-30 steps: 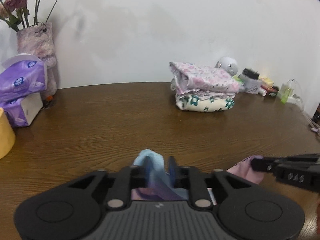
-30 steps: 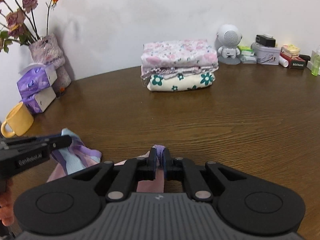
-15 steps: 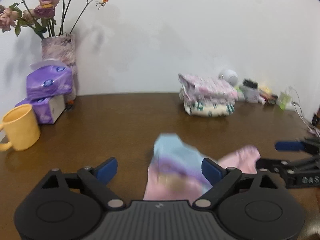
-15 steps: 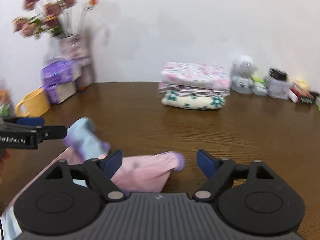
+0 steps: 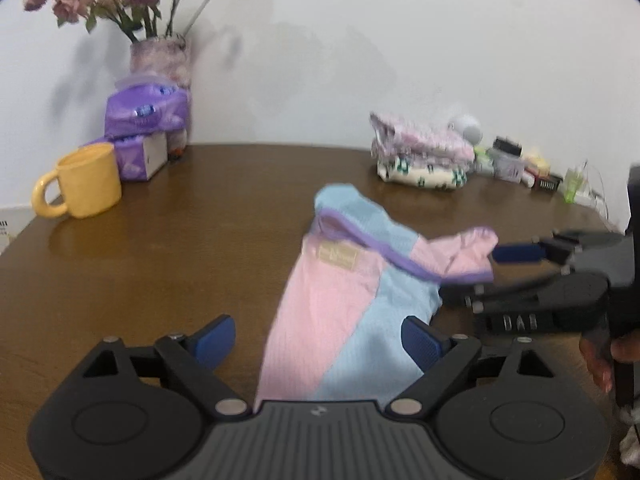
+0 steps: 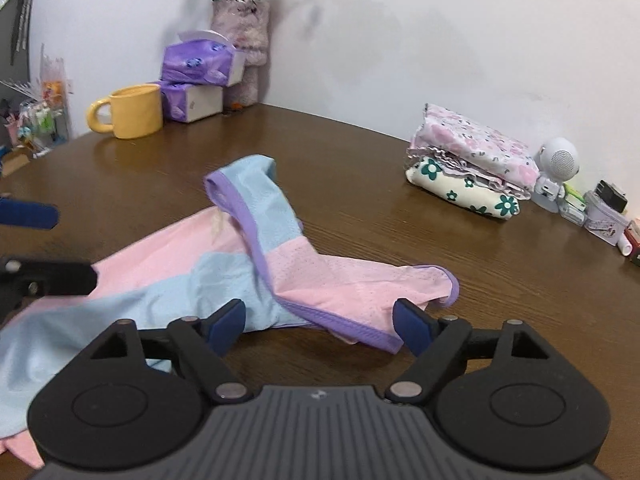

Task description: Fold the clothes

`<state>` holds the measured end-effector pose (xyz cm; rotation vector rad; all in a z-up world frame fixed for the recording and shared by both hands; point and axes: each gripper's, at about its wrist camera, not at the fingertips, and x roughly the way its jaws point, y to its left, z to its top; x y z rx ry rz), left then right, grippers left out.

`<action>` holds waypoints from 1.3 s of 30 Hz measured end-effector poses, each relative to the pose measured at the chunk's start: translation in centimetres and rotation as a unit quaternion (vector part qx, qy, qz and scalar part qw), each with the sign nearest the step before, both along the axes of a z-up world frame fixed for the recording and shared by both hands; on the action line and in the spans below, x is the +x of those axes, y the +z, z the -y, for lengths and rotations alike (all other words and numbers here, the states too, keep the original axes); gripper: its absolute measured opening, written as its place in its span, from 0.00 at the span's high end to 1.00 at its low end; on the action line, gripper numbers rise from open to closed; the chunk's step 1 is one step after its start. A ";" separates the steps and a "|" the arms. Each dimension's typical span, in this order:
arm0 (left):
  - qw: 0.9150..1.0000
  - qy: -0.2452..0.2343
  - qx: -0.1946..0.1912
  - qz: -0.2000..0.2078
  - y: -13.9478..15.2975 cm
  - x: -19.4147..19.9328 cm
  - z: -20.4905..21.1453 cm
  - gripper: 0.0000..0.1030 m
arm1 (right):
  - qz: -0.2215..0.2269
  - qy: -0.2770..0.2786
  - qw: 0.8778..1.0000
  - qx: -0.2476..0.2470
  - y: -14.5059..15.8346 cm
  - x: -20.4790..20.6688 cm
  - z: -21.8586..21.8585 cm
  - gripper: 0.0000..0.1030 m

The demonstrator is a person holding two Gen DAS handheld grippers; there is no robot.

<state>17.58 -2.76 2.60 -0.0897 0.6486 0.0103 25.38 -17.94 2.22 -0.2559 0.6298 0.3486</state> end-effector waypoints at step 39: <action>0.994 -0.100 0.031 -0.036 0.2 -2.4 -5.0 0.53 | -0.062 -0.021 0.995 0.078 2.4 -13.3 6.3 0.46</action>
